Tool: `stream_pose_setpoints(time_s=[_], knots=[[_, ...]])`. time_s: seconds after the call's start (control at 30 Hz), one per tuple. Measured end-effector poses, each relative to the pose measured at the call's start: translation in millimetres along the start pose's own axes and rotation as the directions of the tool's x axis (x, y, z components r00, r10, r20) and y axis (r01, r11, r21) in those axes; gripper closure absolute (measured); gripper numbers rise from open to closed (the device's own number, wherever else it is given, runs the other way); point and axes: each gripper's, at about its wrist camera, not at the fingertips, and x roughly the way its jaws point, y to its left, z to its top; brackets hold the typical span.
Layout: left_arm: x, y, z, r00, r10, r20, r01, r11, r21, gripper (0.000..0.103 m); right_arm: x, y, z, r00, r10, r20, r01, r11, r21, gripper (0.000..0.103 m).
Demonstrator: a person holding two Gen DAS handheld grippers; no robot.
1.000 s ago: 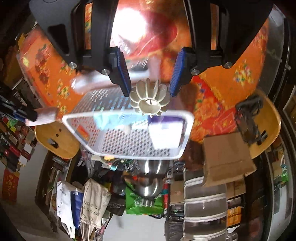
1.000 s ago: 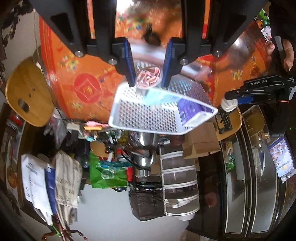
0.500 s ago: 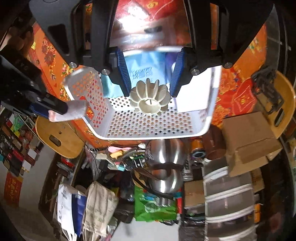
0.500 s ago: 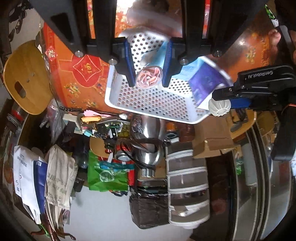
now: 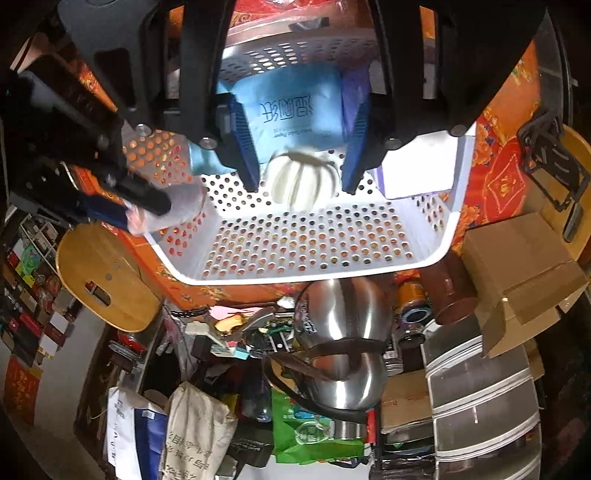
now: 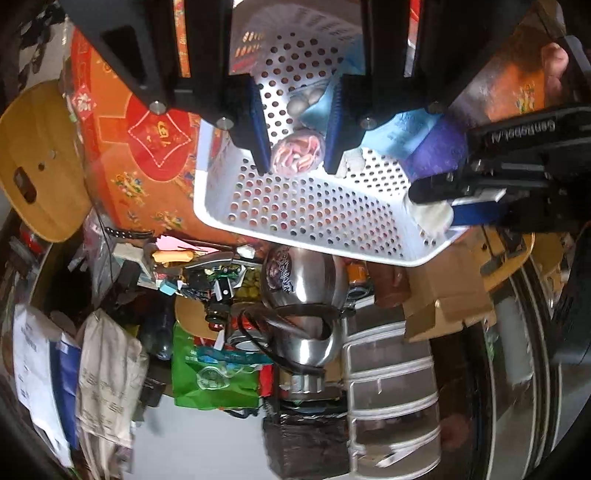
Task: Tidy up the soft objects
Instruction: 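Lower the rolled cloth into the basket and open the right tool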
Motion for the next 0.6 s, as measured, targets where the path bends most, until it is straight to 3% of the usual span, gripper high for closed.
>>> stream_pose_setpoints(time_s=[0.07,0.1,0.13,0.2,0.3,0.4,0.6], knots=[[0,0,0,1.000,-0.015,0.004,0.015,1.000,0.005,0.031,-5,-4,0,0.999,-0.016,0.029,0.016,1.000,0.006,0.072],[-2,1,-1,1.000,-0.006,0.014,0.006,1.000,0.007,0.024,-7,-6,0,1.000,-0.012,0.024,0.012,1.000,0.012,0.065],[-4,2,-2,1.000,0.012,0.027,-0.012,1.000,0.011,0.021,-9,-9,0,1.000,-0.009,0.016,0.009,1.000,0.024,0.054],[-12,8,-4,0.998,0.032,0.058,-0.032,0.999,-0.002,0.016,-16,-9,-2,0.999,-0.021,0.027,0.021,1.000,0.014,0.042],[-29,20,-7,0.995,0.028,0.098,-0.024,0.999,-0.040,0.006,-26,-10,-7,0.999,-0.028,0.026,0.028,0.999,0.015,0.041],[-40,24,-12,0.992,0.034,0.119,-0.030,0.999,-0.035,0.005,-32,-9,-13,0.999,-0.029,0.025,0.028,0.999,0.018,0.035],[-42,28,-20,0.993,0.067,0.096,-0.063,0.997,-0.036,0.005,-32,-10,-18,1.000,-0.024,0.007,0.024,0.999,0.033,0.034]])
